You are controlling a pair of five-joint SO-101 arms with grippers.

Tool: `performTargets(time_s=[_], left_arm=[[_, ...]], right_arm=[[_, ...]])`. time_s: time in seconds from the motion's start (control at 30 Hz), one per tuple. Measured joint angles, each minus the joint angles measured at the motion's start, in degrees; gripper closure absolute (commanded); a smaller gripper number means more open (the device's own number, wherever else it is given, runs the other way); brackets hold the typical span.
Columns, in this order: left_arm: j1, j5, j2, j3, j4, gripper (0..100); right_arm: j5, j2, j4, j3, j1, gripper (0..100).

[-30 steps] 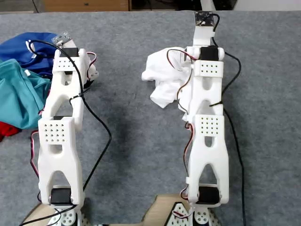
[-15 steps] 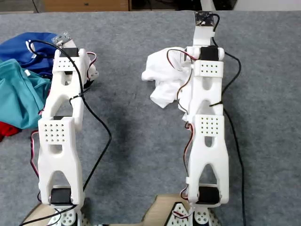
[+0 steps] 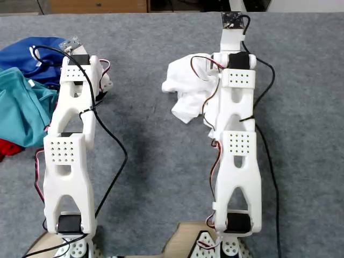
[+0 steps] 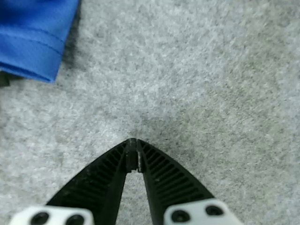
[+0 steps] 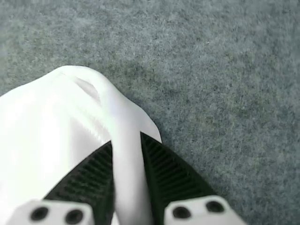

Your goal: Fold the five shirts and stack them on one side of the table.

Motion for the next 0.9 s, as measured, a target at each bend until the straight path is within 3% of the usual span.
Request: performTargets(time_s=[0.5,0.9], left_arm=[[2.11,0.0,0.0,0.26,0.0,98],[22.86,0.18,0.0,-0.26,1.76,98]], right_arm=[[0.09,0.0,-1.58,0.0,0.0,96.5],[-7.03,0.0,-7.12,0.0,12.31,96.5]])
